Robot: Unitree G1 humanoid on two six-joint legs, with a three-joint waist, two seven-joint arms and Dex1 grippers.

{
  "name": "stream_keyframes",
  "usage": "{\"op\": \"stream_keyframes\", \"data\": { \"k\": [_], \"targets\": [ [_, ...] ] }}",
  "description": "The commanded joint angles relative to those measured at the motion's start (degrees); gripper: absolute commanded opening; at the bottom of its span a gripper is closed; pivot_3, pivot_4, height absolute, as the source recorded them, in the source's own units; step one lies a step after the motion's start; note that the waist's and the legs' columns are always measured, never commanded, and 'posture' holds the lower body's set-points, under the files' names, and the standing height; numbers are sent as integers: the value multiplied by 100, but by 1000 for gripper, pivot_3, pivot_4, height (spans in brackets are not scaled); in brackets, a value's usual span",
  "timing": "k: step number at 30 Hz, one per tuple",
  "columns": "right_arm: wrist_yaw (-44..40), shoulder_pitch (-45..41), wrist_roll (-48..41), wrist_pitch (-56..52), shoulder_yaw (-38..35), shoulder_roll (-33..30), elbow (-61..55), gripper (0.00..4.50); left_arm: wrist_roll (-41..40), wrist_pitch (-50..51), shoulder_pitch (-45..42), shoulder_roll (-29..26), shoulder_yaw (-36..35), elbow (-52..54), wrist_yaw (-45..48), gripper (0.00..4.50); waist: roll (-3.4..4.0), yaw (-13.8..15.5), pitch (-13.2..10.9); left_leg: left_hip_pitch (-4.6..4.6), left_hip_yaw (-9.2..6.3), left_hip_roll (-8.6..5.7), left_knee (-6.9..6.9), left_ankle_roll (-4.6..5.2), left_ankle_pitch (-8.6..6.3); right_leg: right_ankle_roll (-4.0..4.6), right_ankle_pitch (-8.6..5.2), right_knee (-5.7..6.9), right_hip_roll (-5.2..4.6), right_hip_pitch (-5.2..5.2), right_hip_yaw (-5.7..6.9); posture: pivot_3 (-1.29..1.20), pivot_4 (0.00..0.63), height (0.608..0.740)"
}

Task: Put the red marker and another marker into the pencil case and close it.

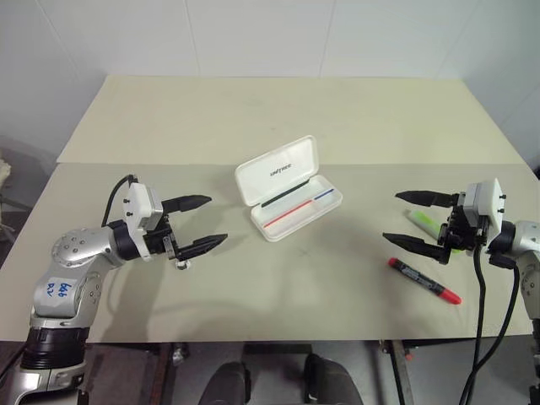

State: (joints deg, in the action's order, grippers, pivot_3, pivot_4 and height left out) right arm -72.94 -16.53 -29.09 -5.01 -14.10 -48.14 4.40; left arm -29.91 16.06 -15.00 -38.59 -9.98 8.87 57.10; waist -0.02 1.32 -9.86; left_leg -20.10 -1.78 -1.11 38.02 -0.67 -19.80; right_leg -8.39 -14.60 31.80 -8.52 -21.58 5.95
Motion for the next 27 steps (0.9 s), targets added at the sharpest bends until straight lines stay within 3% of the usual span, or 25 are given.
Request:
{"op": "stream_keyframes", "data": {
  "k": [1, 12, 15, 19, 27],
  "targets": [
    [-47, -71, -47, 117, -68, -11, -143, 4500, -78, -22, 12, -45, -98, 252, -16, 4468, 0, 2, 0, 0, 0, 0, 0, 0, 0, 0, 0, 0, 0, 0, 0, 0, 150, 740],
    [-11, -186, 81, 219, 296, 263, -143, 4500, 317, -168, -231, 216, 344, 147, -276, 4468, -1, 12, 0, 0, -1, 0, 4, 0, 0, 0, 0, 2, 0, 2, 1, 0, 150, 740],
    [44, -253, 110, 241, 399, 409, -183, 4500, 247, -50, -229, 278, 448, 229, -240, 3851, -1, 5, 1, 0, -1, 0, 5, -1, 0, 0, 0, 2, 0, 2, 1, 0, 150, 740],
    [60, -377, 102, 224, 544, 595, -227, 4500, 394, 72, -281, 371, 645, 260, -434, 2510, -2, 11, 1, 0, -1, 0, 6, -1, 0, 0, 0, 2, 0, 2, 1, 0, 150, 740],
    [28, -596, 111, 248, 689, 703, -323, 4500, 966, 378, -932, 845, 1451, -184, -903, 2510, -3, 26, 1, 0, -2, -1, 11, -1, 1, 0, 0, 4, 1, 2, 2, 0, 150, 740]
  ]
}}
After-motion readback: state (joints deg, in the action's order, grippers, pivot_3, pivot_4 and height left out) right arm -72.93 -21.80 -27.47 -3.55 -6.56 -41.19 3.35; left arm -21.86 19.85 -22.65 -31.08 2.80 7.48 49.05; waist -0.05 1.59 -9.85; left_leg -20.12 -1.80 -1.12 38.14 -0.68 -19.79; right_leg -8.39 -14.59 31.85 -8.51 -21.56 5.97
